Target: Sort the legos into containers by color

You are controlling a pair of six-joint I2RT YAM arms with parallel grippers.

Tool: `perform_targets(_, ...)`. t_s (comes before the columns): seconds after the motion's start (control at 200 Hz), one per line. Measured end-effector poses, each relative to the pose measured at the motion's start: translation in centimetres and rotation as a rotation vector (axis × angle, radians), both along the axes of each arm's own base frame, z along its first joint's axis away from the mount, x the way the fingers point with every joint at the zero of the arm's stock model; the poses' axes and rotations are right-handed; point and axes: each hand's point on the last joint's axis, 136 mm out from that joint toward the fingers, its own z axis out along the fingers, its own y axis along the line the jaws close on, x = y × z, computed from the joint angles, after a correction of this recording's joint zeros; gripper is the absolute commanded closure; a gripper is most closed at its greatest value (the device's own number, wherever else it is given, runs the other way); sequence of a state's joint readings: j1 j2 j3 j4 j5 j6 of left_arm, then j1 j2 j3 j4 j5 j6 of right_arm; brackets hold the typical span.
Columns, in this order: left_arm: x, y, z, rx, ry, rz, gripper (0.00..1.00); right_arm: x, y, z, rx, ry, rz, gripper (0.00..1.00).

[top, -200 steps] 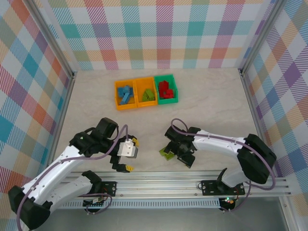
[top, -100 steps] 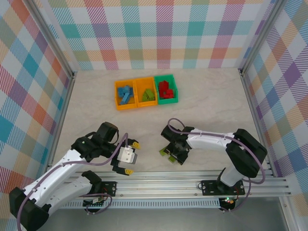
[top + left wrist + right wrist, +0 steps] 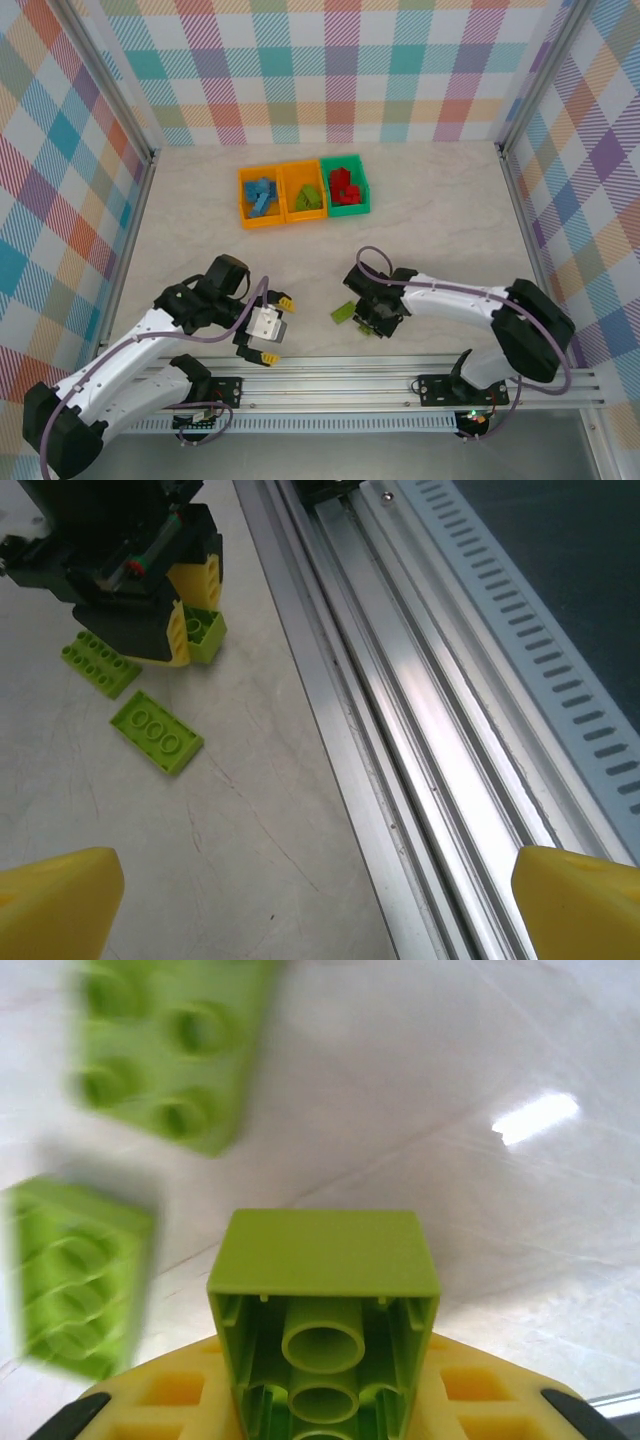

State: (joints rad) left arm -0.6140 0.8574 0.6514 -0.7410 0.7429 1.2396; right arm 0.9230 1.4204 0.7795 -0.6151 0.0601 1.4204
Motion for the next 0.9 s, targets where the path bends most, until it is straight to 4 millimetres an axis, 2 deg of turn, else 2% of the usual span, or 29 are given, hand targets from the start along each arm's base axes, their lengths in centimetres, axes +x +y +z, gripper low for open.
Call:
perform_targets(0.115, 0.7, -0.3, 0.6, -0.037, -0.026, 0.039, 0.0, 3.2, 1.2, 4.4, 0.135, -0.215, 0.155, 0.74)
perform_targets(0.195, 1.3, -0.5, 1.1, -0.06, -0.06, 0.062, 0.0, 6.7, 1.3, 8.2, 0.225, -0.387, 0.208, 0.77)
perform_targets(0.315, 2.3, -0.6, 1.6, -0.089, -0.084, 0.129, 0.0, 12.4, 1.1, 12.2, 0.253, -0.535, 0.255, 0.76)
perform_targets(0.375, 3.3, -0.5, 1.9, -0.104, -0.087, 0.199, 0.0, 15.0, 2.5, 13.9, 0.26, -0.578, 0.316, 0.76)
perform_targets(0.48, 4.9, -0.3, 2.7, -0.128, -0.101, 0.305, 0.0, 19.3, 6.6, 16.3, 0.285, -0.65, 0.44, 0.76)
perform_targets(0.585, 5.8, -0.1, 3.2, -0.146, -0.117, 0.36, 0.0, 23.0, 9.5, 16.6, 0.276, -0.685, 0.525, 0.75)
perform_targets(0.67, 5.9, 0.0, 3.0, -0.148, -0.124, 0.373, 0.0, 25.5, 11.2, 16.0, 0.254, -0.688, 0.572, 0.74)
perform_targets(0.805, 5.5, 0.4, 2.0, -0.135, -0.13, 0.371, 0.0, 29.1, 12.8, 14.3, 0.21, -0.682, 0.607, 0.73)
perform_targets(0.9, 5.4, 0.5, 1.5, -0.125, -0.13, 0.365, 0.0, 30.7, 13.4, 12.7, 0.179, -0.662, 0.623, 0.7)
